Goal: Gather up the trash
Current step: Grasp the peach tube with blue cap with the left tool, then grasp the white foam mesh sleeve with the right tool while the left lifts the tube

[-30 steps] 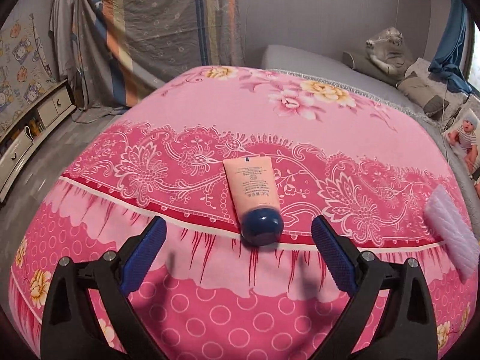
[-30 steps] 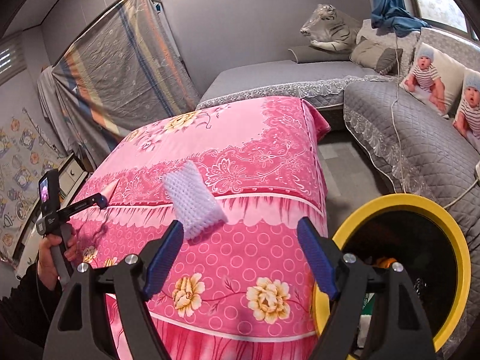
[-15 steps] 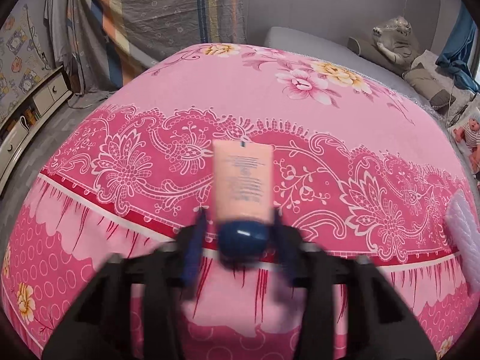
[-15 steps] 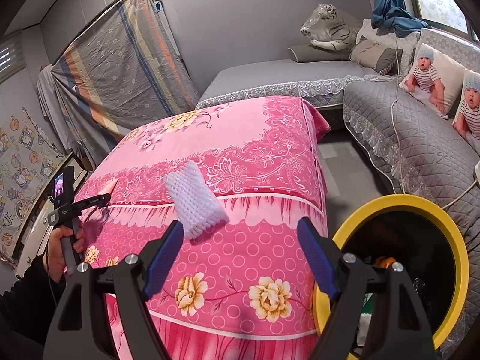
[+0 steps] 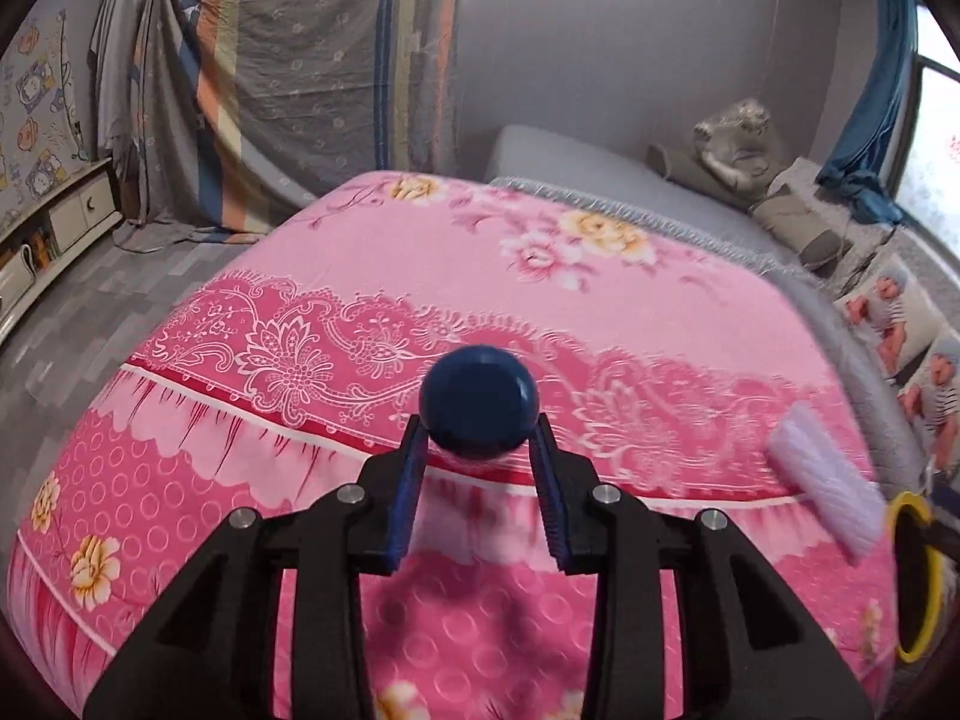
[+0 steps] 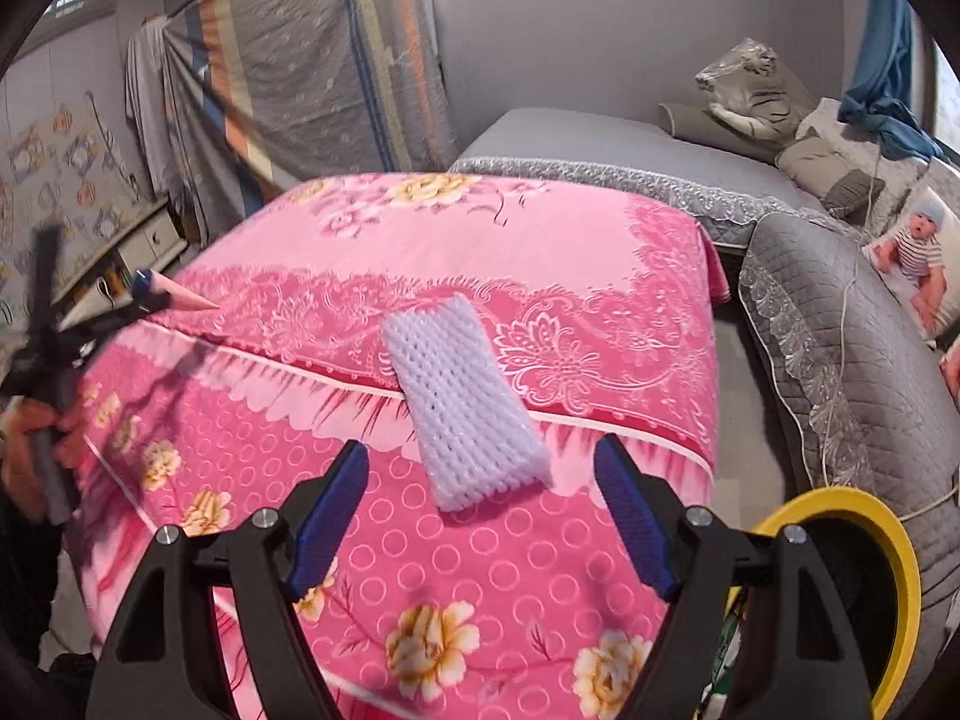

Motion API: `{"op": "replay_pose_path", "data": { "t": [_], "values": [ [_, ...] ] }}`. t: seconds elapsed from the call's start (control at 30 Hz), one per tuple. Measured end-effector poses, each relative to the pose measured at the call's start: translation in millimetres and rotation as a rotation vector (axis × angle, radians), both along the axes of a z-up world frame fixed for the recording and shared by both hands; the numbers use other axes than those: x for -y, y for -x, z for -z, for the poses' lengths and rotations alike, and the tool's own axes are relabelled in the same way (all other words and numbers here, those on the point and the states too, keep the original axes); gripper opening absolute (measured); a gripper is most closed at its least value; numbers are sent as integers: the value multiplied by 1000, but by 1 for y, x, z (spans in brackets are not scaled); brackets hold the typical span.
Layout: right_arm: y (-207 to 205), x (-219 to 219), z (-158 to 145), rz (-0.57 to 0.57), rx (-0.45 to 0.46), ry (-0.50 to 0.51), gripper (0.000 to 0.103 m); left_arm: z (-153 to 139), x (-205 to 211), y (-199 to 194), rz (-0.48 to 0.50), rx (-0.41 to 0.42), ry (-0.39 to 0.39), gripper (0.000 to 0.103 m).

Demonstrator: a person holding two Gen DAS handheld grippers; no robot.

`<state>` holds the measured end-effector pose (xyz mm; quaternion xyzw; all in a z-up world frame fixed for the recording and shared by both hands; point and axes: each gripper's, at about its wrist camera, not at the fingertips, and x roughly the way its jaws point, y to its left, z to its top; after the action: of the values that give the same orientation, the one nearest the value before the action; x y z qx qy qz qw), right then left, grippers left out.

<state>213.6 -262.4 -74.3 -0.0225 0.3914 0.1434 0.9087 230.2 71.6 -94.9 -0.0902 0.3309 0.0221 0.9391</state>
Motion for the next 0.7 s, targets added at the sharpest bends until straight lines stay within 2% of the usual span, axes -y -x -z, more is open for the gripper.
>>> {"op": "replay_pose_path", "data": {
  "t": [0.1, 0.13, 0.17, 0.2, 0.33, 0.43, 0.57, 0.6, 0.67, 0.7],
  "values": [
    [-17, -17, 15, -26, -31, 31, 74, -12, 7, 20, 27, 40, 11, 30],
    [-25, -23, 20, -31, -38, 50, 73, -17, 10, 28, 40, 54, 15, 19],
    [-30, -27, 24, -34, -42, 65, 72, -20, 13, 33, 53, 62, 20, 3],
    [-35, -32, 28, -34, -48, 80, 71, -21, 14, 37, 63, 64, 25, 0],
    [-58, -41, 46, -33, -92, 107, 69, -23, 17, 46, 76, 80, 35, 0],
    [-65, -44, 56, -18, -105, 141, 69, -19, 9, 50, 83, 51, 52, 1],
    [-65, -42, 57, -17, -107, 131, 69, -10, 8, 61, 147, 3, 19, 2],
    [-66, -42, 56, -16, -108, 129, 69, -7, 10, 61, 164, -14, 14, 6],
    [-67, -42, 55, -17, -108, 125, 69, 1, 16, 57, 174, -47, -34, 42],
    [-67, -43, 55, -18, -107, 125, 69, 5, 18, 54, 170, -51, -52, 69]
  ]
}}
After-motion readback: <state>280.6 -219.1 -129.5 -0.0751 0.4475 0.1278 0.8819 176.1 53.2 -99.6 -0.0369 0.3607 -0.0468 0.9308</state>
